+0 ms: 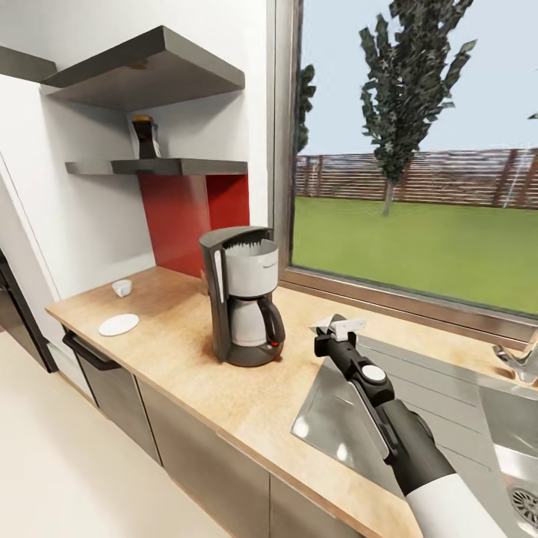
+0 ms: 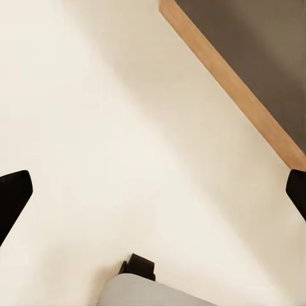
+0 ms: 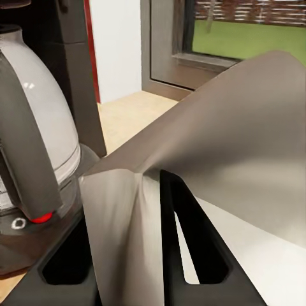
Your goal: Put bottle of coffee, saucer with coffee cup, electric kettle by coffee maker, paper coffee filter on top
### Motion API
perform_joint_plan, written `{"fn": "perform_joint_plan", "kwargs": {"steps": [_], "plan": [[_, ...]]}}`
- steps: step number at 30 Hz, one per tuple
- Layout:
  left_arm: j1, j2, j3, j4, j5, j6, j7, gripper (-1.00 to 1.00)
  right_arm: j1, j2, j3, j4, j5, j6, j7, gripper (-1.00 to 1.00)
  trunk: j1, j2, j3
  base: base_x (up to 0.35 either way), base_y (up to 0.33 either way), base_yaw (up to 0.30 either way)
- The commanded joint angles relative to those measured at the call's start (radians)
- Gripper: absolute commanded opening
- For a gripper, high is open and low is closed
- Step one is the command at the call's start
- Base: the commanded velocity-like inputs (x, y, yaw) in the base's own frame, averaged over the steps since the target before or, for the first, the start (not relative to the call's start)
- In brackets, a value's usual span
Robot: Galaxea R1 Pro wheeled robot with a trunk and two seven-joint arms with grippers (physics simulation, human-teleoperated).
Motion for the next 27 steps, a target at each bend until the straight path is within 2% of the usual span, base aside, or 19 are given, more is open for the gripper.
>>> {"fn": "perform_joint_plan", "kwargs": {"steps": [1,5,6,7,9,11,12,15,16,18,19,21,22,26,27], "plan": [[0.000,-0.001,0.003,-0.002,0.000,-0.001,-0.001,1.00,-0.001,-0.001,0.002,-0.001,-0.012,0.005,-0.004,-1.00,0.000,-0.001,-0.001,0.000,0.000,0.000],[0.000,-0.001,0.001,-0.007,0.000,0.000,-0.001,1.00,-0.001,-0.001,0.001,-0.009,-0.010,0.005,-0.005,-1.00,0.000,-0.001,-0.001,0.000,0.000,0.000],[0.000,-0.001,-0.003,-0.006,0.000,0.000,-0.001,1.00,-0.003,-0.001,0.001,-0.033,-0.009,0.073,-0.006,-1.00,0.000,-0.001,-0.001,0.000,0.000,0.000],[0.000,-0.001,-0.005,-0.005,0.000,0.000,-0.001,1.00,-0.018,-0.001,0.000,-0.078,-0.008,0.177,-0.006,-1.00,0.000,-0.001,-0.001,0.000,0.000,0.000],[0.000,-0.001,-0.005,-0.004,0.000,0.000,-0.001,1.00,-0.061,-0.003,-0.001,-0.142,-0.007,0.316,-0.007,-1.00,0.000,-0.001,-0.001,0.000,0.000,0.000],[0.000,-0.001,-0.006,-0.002,0.000,0.001,-0.001,1.00,-0.093,-0.006,-0.002,-0.163,-0.006,0.381,-0.007,-1.00,0.000,-0.001,-0.001,0.000,0.000,0.000],[0.000,-0.002,-0.006,-0.002,0.000,0.001,-0.001,1.00,-0.132,-0.010,-0.002,-0.177,-0.006,0.447,-0.007,-1.00,0.000,-0.001,-0.001,0.000,0.000,0.000],[0.000,-0.002,-0.007,-0.001,0.000,0.001,-0.001,1.00,-0.196,-0.014,-0.003,-0.188,-0.004,0.552,-0.007,-1.00,0.000,-0.001,-0.001,0.000,0.000,0.000],[0.000,-0.002,-0.007,-0.001,0.000,0.001,-0.001,1.00,-0.242,-0.017,-0.004,-0.192,-0.001,0.605,-0.008,-1.00,0.000,-0.001,-0.001,0.000,0.000,0.000],[0.000,-0.002,-0.007,0.000,0.000,0.001,-0.001,1.00,-0.287,-0.024,-0.004,-0.194,0.002,0.639,-0.008,-1.00,0.000,-0.001,-0.001,0.000,0.000,0.000],[0.000,-0.002,-0.008,0.000,0.000,0.002,-0.001,1.00,-0.330,-0.036,-0.004,-0.192,0.004,0.660,-0.008,-1.00,0.000,-0.001,-0.001,0.000,0.000,0.000],[0.000,-0.002,-0.008,0.000,0.000,0.002,-0.001,1.00,-0.373,-0.046,-0.003,-0.185,0.006,0.674,-0.007,-1.00,0.000,-0.001,-0.001,0.000,0.000,0.000],[0.000,-0.002,-0.009,0.000,0.000,0.002,-0.001,1.00,-0.414,-0.054,-0.003,-0.174,0.008,0.683,-0.007,-1.00,0.000,-0.001,-0.001,0.000,0.000,0.000],[0.000,-0.003,-0.009,-0.001,0.000,0.002,-0.002,1.00,-0.497,-0.069,-0.003,-0.141,0.009,0.694,-0.007,-1.00,0.000,-0.001,-0.001,0.000,0.000,0.000],[0.000,-0.003,-0.009,-0.001,0.000,0.002,-0.002,1.00,-0.544,-0.077,-0.003,-0.113,0.009,0.697,-0.007,-1.00,0.000,-0.001,-0.001,0.000,0.000,0.000]]}}
